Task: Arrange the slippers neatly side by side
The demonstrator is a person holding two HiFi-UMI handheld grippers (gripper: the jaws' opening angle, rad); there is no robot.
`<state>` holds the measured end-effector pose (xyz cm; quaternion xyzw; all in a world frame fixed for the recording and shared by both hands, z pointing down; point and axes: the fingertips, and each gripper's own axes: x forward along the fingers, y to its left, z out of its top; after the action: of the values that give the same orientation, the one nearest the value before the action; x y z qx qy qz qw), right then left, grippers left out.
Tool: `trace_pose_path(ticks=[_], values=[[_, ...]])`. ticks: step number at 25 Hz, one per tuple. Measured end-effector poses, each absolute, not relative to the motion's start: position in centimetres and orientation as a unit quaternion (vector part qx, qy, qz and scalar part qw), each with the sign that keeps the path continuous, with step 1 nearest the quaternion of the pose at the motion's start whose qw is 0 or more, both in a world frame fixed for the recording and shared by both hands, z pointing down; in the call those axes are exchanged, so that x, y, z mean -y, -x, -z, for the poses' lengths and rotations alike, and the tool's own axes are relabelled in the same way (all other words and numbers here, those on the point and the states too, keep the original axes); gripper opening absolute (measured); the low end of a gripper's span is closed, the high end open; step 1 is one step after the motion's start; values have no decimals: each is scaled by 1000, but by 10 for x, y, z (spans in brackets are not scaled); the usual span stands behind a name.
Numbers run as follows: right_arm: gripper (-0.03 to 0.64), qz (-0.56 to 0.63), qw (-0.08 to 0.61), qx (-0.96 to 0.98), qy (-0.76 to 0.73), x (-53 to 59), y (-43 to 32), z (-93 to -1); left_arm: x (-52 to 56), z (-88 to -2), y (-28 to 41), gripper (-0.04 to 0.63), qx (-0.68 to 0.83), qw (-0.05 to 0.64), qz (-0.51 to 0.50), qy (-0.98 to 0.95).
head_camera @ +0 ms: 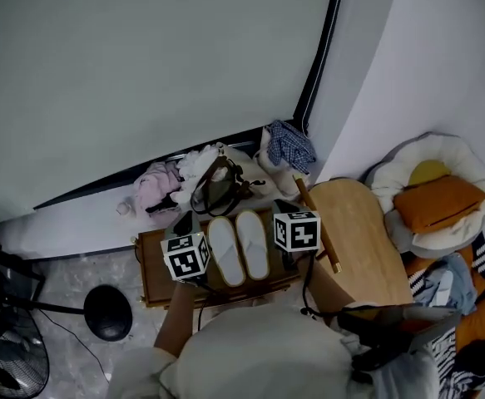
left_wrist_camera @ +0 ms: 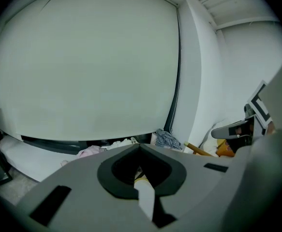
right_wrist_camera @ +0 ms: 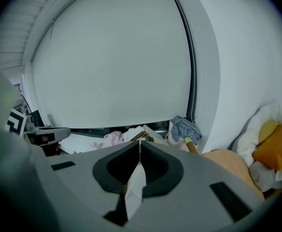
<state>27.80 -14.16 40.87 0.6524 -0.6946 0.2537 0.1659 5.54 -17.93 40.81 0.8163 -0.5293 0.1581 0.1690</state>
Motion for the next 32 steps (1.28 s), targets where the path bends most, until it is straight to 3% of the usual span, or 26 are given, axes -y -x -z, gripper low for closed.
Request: trace_pose_path(ticks=[32], values=[[34, -267, 191, 686, -649, 144, -260, -426, 186, -415, -53, 3, 521, 183, -164, -817]])
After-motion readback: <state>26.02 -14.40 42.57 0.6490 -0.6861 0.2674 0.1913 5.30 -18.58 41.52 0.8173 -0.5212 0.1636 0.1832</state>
